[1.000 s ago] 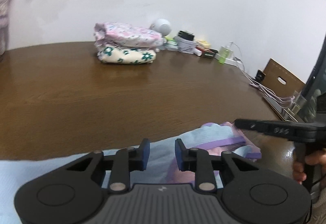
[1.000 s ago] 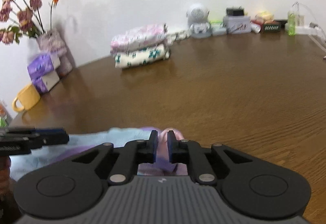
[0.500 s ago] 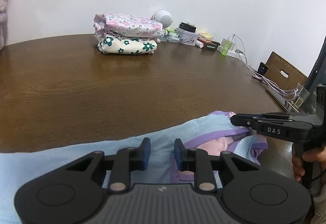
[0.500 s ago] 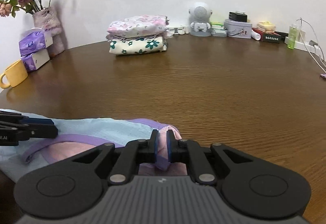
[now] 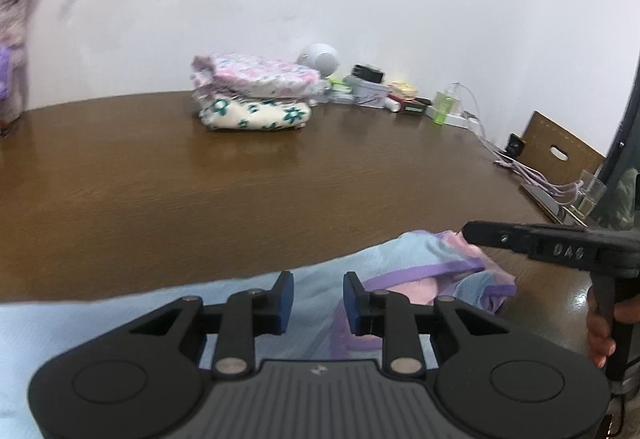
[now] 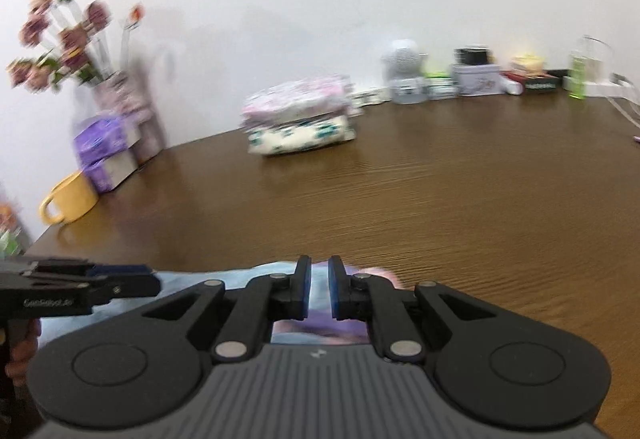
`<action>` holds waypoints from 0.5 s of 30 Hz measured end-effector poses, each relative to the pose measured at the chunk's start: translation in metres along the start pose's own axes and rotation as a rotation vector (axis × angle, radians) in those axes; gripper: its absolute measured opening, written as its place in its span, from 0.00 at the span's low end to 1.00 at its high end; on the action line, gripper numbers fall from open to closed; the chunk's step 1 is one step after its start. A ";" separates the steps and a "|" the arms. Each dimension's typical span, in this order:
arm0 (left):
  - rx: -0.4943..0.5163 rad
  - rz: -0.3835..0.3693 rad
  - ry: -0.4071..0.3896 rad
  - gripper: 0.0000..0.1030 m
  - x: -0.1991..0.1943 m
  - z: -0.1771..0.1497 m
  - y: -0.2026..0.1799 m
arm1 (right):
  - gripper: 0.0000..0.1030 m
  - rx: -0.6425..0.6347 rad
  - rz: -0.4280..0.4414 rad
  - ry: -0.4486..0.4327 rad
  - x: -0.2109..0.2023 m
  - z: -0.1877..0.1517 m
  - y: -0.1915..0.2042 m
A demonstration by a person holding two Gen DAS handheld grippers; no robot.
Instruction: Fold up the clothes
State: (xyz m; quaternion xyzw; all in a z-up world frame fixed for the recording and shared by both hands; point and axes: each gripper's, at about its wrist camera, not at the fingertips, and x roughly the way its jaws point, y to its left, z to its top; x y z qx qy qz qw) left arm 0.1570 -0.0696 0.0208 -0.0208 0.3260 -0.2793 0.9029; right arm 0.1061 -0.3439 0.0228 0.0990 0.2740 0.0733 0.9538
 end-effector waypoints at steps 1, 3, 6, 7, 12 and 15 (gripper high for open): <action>-0.014 0.014 -0.003 0.24 -0.003 -0.002 0.003 | 0.09 -0.016 0.003 0.011 0.005 -0.001 0.005; -0.041 0.041 -0.010 0.24 -0.009 -0.006 0.011 | 0.09 -0.056 -0.018 0.040 0.014 -0.005 0.014; -0.063 0.058 -0.011 0.24 -0.013 -0.011 0.019 | 0.09 -0.095 -0.072 0.080 0.024 -0.011 0.019; -0.064 0.057 -0.006 0.24 -0.013 -0.012 0.020 | 0.08 -0.092 -0.090 0.090 0.025 -0.012 0.018; -0.042 0.053 0.010 0.25 -0.007 -0.016 0.021 | 0.09 -0.065 -0.115 0.087 0.024 -0.016 0.013; -0.064 0.032 -0.023 0.25 -0.018 -0.018 0.023 | 0.09 -0.069 -0.111 0.077 0.023 -0.015 0.019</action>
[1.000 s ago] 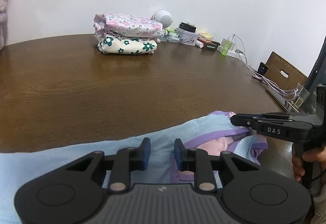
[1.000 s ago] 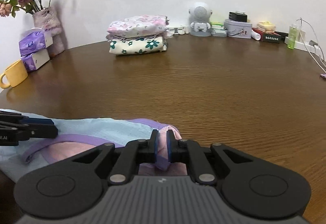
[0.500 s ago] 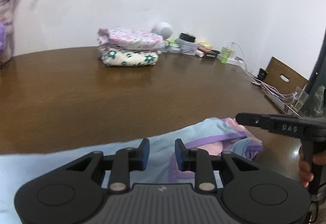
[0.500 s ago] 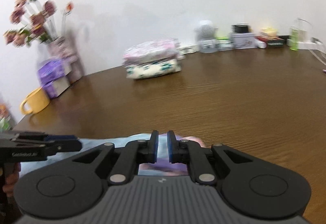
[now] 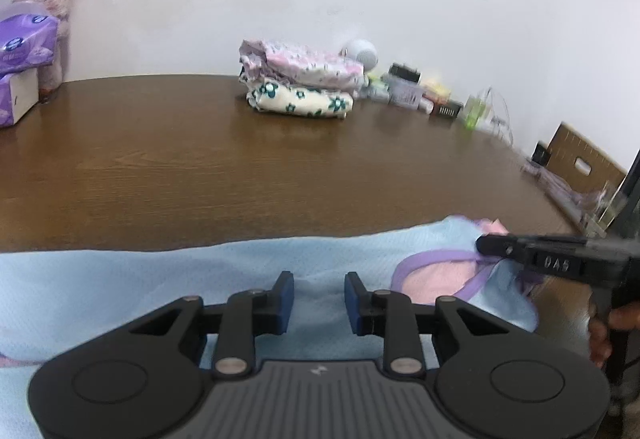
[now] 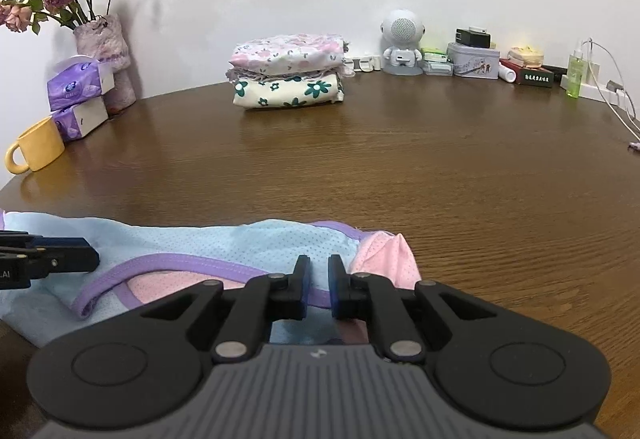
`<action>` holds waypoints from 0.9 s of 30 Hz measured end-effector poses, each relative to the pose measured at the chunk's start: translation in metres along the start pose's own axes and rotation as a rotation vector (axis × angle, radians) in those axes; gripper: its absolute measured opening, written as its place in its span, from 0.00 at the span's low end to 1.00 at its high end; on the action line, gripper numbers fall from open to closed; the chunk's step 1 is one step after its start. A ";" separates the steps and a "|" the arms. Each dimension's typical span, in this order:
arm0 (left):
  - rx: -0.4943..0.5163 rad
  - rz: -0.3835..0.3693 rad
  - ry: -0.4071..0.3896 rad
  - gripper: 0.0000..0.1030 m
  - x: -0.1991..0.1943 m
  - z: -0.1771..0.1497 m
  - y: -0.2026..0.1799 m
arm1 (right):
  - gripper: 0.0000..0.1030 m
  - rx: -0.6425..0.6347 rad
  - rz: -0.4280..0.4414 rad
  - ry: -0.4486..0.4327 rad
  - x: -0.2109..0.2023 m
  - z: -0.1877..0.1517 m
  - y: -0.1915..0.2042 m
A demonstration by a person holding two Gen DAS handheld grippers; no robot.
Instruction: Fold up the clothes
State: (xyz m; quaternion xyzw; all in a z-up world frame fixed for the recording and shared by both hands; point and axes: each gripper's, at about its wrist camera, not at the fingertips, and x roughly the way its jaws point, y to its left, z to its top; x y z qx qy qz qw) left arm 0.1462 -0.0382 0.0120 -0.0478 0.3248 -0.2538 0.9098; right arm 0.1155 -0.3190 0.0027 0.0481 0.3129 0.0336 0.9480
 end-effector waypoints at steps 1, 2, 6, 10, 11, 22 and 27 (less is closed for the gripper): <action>0.003 0.002 -0.019 0.25 -0.005 0.000 0.000 | 0.09 -0.001 0.013 -0.008 -0.002 0.001 0.003; 0.009 0.015 -0.035 0.25 -0.010 0.000 0.000 | 0.11 -0.002 0.025 -0.016 -0.004 0.002 0.006; -0.007 0.059 -0.038 0.24 -0.015 -0.005 0.006 | 0.17 -0.058 0.109 -0.042 -0.009 0.006 0.037; -0.038 0.089 -0.022 0.24 -0.016 -0.012 0.015 | 0.17 -0.134 0.204 -0.038 0.000 0.008 0.080; -0.051 0.089 -0.022 0.24 -0.017 -0.013 0.019 | 0.17 -0.152 0.220 -0.038 0.002 0.008 0.090; -0.071 0.097 -0.037 0.25 -0.026 -0.017 0.031 | 0.17 -0.236 0.214 0.002 0.016 -0.004 0.138; -0.083 0.118 -0.043 0.25 -0.030 -0.017 0.039 | 0.17 -0.242 0.206 0.003 0.016 -0.005 0.139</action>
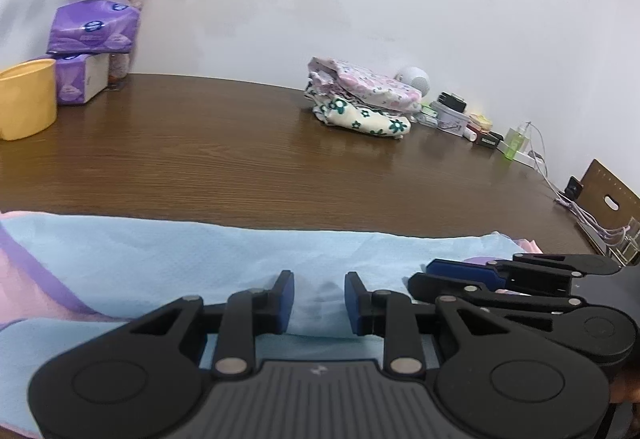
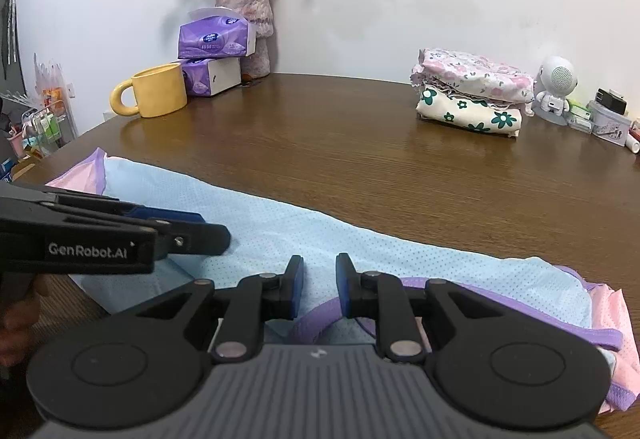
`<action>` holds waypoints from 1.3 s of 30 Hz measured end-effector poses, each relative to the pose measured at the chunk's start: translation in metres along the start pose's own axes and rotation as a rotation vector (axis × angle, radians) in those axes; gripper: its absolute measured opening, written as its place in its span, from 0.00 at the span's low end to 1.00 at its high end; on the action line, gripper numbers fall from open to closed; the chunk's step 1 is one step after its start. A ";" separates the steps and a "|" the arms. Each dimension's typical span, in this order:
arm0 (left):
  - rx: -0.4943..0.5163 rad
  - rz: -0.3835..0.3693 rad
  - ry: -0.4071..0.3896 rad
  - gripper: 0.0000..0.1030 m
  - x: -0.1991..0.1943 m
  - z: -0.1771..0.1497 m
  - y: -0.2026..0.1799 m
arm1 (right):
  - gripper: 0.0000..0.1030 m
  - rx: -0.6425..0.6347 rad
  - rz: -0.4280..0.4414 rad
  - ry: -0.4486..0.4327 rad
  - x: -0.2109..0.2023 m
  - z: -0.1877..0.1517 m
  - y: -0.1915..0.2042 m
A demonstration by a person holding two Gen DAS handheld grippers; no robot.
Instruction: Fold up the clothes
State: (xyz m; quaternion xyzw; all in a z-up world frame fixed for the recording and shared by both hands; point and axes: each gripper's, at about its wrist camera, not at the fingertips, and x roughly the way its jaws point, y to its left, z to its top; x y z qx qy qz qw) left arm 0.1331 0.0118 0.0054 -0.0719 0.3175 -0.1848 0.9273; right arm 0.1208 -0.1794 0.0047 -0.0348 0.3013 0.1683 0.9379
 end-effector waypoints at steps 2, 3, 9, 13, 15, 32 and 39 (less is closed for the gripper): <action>-0.001 -0.001 -0.001 0.25 -0.002 0.000 0.003 | 0.17 0.004 0.003 0.001 0.000 0.000 -0.001; 0.001 -0.002 -0.001 0.25 -0.003 -0.001 0.004 | 0.17 0.008 0.006 0.001 0.000 0.000 -0.002; 0.010 0.053 -0.012 0.25 -0.013 -0.001 0.018 | 0.18 0.015 0.010 0.001 0.001 0.000 -0.002; -0.007 0.100 -0.024 0.24 -0.021 0.001 0.039 | 0.23 0.005 0.018 0.002 0.001 0.000 -0.001; -0.021 0.095 -0.028 0.21 -0.025 0.002 0.051 | 0.25 -0.005 0.018 0.003 0.001 0.000 0.001; -0.088 0.289 -0.060 0.26 -0.053 0.019 0.122 | 0.31 -0.028 0.021 0.007 0.001 0.001 0.005; -0.132 0.371 -0.067 0.28 -0.058 0.047 0.154 | 0.33 -0.029 0.024 0.007 0.001 0.001 0.005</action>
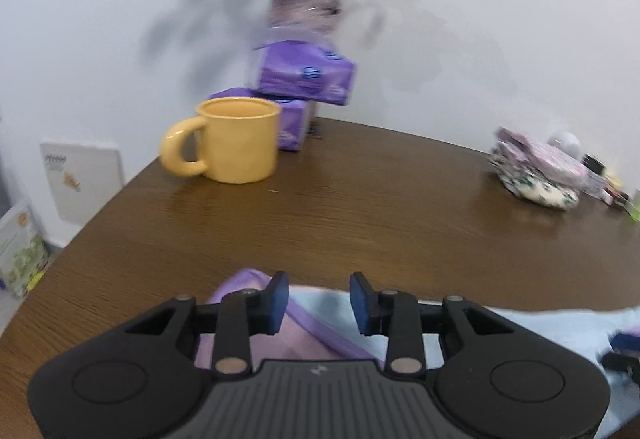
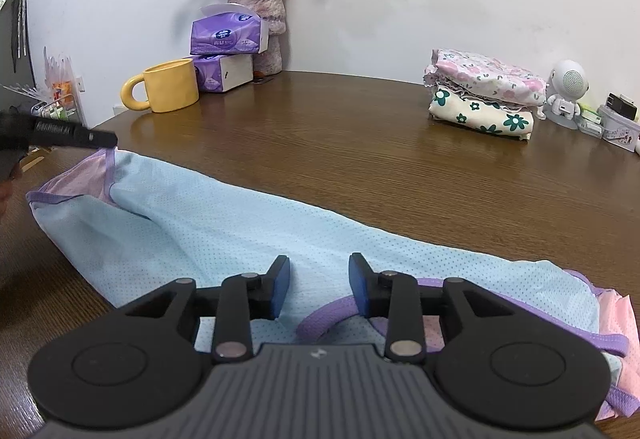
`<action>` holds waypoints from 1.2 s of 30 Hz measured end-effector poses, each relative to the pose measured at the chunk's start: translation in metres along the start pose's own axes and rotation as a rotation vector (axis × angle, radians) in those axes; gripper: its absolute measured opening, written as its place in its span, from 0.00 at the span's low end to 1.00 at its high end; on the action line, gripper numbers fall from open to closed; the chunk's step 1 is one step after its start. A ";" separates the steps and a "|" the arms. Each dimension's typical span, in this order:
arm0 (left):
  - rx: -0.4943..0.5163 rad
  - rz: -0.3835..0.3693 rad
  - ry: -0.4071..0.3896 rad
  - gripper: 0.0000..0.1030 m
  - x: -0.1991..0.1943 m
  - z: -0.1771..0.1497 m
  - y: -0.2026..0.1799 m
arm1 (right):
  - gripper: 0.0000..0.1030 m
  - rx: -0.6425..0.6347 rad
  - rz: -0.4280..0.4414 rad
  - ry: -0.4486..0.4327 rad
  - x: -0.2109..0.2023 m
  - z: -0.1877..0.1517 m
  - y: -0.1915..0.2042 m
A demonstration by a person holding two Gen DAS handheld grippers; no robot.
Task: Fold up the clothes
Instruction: 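Grasp the pink-trimmed corner of the garment with the left gripper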
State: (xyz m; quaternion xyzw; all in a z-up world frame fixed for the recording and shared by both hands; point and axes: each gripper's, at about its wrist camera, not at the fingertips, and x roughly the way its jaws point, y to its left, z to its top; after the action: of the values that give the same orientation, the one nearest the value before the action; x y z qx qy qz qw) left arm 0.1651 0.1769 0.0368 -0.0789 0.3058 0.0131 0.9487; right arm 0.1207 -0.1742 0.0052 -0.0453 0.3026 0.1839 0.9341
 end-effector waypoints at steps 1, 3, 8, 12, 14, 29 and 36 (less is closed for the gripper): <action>-0.010 0.007 0.013 0.28 0.003 0.002 0.004 | 0.33 -0.001 0.001 0.000 0.000 0.000 0.000; -0.026 0.018 0.038 0.27 0.009 0.005 0.012 | 0.34 -0.007 -0.001 0.001 0.000 0.000 0.001; -0.085 -0.007 0.095 0.23 0.020 0.002 0.026 | 0.36 -0.006 0.003 0.001 0.000 0.000 0.001; -0.159 -0.047 0.107 0.18 0.027 0.006 0.036 | 0.37 -0.012 0.005 0.002 0.001 0.000 0.002; -0.174 -0.049 0.107 0.04 0.030 0.007 0.039 | 0.38 -0.012 0.007 0.002 0.001 0.000 0.002; -0.275 -0.068 0.069 0.02 0.040 0.008 0.053 | 0.42 -0.023 0.010 0.003 0.000 -0.002 0.006; -0.353 -0.080 0.049 0.10 0.028 0.005 0.062 | 0.44 -0.028 0.012 0.004 0.000 -0.003 0.006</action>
State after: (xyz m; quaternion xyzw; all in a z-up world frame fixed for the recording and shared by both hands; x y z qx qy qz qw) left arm 0.1865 0.2380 0.0157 -0.2566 0.3185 0.0269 0.9122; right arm 0.1166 -0.1696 0.0029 -0.0571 0.3022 0.1937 0.9316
